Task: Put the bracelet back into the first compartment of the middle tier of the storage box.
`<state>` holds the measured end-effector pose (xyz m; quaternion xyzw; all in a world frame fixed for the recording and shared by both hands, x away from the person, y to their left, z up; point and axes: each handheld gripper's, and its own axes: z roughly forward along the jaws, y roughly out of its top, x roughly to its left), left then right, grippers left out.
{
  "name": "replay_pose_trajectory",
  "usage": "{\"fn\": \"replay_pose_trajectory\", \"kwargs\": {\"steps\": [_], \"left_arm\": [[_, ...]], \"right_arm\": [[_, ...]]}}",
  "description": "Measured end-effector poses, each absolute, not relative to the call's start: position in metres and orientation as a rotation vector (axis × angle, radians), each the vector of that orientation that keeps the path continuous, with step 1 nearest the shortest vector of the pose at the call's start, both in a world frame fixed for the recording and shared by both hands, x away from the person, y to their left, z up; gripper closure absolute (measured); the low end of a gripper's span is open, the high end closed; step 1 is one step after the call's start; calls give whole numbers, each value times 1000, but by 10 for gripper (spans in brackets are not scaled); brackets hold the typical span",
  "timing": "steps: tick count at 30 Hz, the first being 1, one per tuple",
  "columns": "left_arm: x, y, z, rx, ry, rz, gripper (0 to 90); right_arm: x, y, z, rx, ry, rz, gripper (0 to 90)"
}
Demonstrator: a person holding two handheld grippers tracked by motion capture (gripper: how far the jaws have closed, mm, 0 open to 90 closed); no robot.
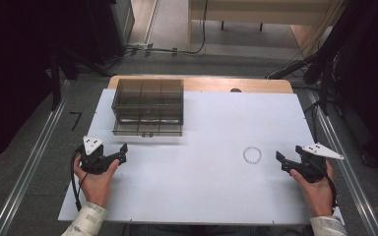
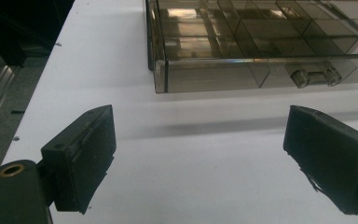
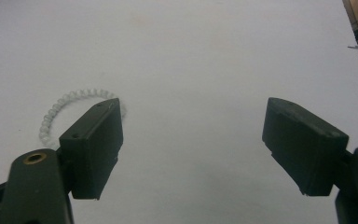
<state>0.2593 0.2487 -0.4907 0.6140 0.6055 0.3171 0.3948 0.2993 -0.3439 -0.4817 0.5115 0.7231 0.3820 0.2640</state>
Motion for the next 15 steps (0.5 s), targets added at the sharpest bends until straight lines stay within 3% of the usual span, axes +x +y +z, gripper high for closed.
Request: {"fn": "replay_pose_trajectory", "kwargs": {"steps": [5,15], "left_arm": [[259,249,-490,1556,1535,809,98],[258,248,-490,1551,1532,819,98]], "right_arm": [[299,-342,-480,1391,1966,1050,234],[302,-336,-484,1386,2001,1054,236]]}}
